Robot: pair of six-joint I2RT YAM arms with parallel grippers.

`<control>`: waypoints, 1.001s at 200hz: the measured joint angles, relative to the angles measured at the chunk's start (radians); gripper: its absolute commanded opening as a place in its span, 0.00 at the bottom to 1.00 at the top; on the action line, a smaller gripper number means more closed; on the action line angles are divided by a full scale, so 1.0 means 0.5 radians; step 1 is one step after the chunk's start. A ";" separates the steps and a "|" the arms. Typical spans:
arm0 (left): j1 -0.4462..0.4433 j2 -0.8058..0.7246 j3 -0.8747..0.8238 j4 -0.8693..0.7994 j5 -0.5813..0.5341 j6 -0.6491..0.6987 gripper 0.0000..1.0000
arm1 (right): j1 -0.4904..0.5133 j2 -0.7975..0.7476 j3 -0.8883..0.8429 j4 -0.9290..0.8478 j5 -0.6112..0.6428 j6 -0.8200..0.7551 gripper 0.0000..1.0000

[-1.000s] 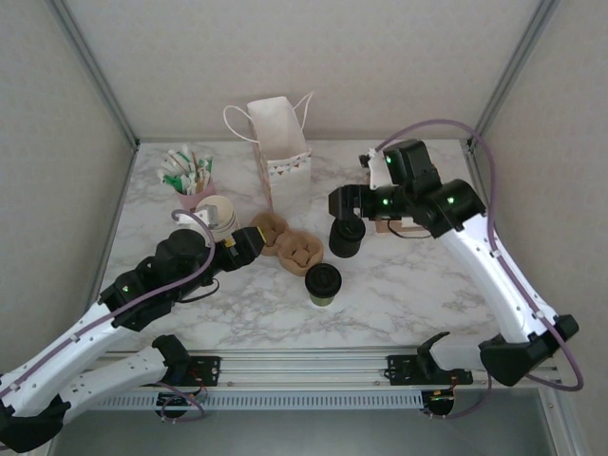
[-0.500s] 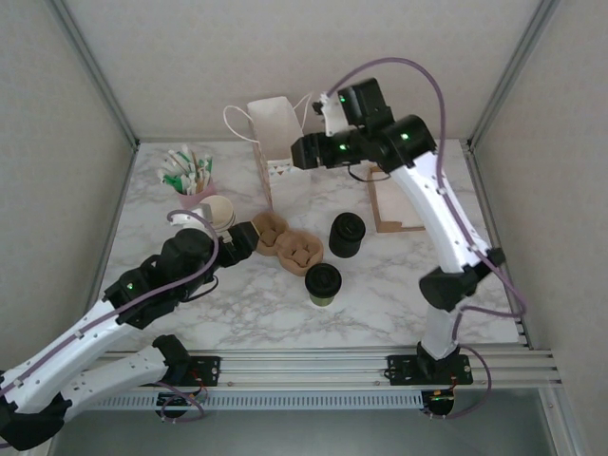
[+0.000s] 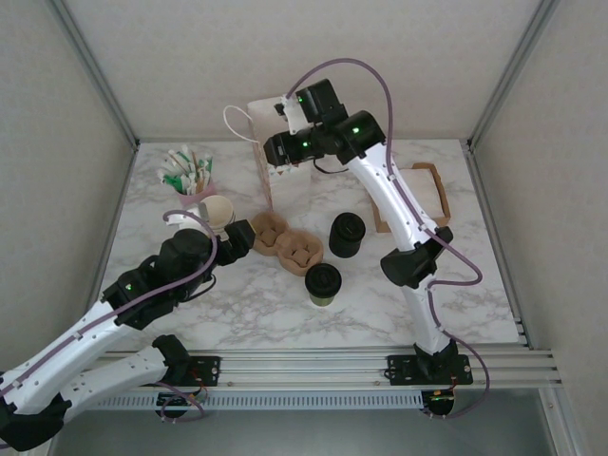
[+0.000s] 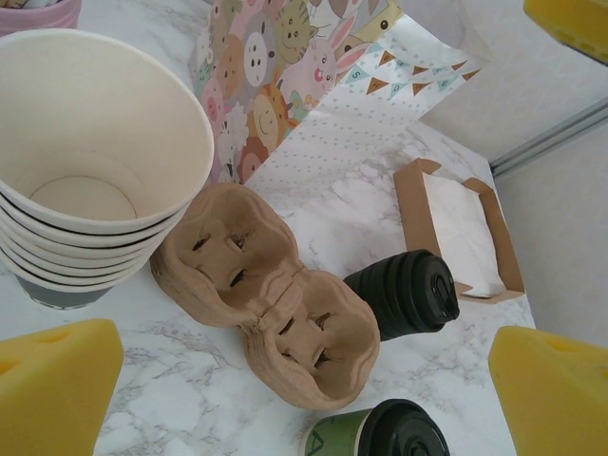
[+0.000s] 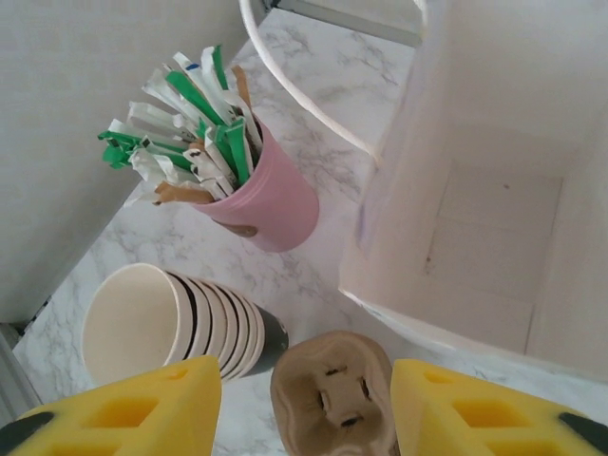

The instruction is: Pack the takeout coffee

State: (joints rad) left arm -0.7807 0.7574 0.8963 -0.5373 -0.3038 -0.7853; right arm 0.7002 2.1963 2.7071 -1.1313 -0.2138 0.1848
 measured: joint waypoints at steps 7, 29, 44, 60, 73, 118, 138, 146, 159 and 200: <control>0.000 0.000 0.000 0.005 0.002 0.000 0.98 | 0.011 0.012 0.002 0.030 0.010 -0.007 0.46; 0.000 -0.001 0.000 0.013 0.009 0.000 0.98 | 0.030 0.079 0.025 0.117 0.018 -0.029 0.42; 0.000 -0.001 0.000 0.019 0.018 0.000 0.98 | 0.032 0.143 0.047 0.164 0.026 -0.030 0.41; 0.000 -0.005 0.000 0.021 0.026 0.000 0.98 | 0.032 0.198 0.050 0.205 0.040 -0.033 0.40; 0.000 -0.010 0.000 0.022 0.032 0.001 0.98 | 0.032 0.228 0.050 0.230 0.054 -0.035 0.38; 0.000 -0.031 0.000 0.025 0.037 0.008 0.98 | 0.032 0.291 0.058 0.323 0.063 -0.035 0.34; 0.000 -0.045 -0.004 0.027 0.037 0.008 0.98 | 0.032 0.304 0.062 0.346 0.063 -0.035 0.33; 0.000 -0.048 -0.005 0.026 0.038 0.008 0.98 | 0.032 0.312 0.068 0.352 0.063 -0.034 0.32; 0.000 -0.050 -0.005 0.027 0.038 0.008 0.98 | 0.032 0.327 0.079 0.359 0.063 -0.034 0.32; 0.000 -0.050 -0.006 0.026 0.038 0.008 0.98 | 0.032 0.378 0.092 0.395 0.076 -0.034 0.29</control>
State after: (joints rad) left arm -0.7807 0.7326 0.8932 -0.5243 -0.2848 -0.7811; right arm 0.7162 2.3856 2.7529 -0.9337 -0.1757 0.1677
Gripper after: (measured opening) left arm 0.980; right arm 0.295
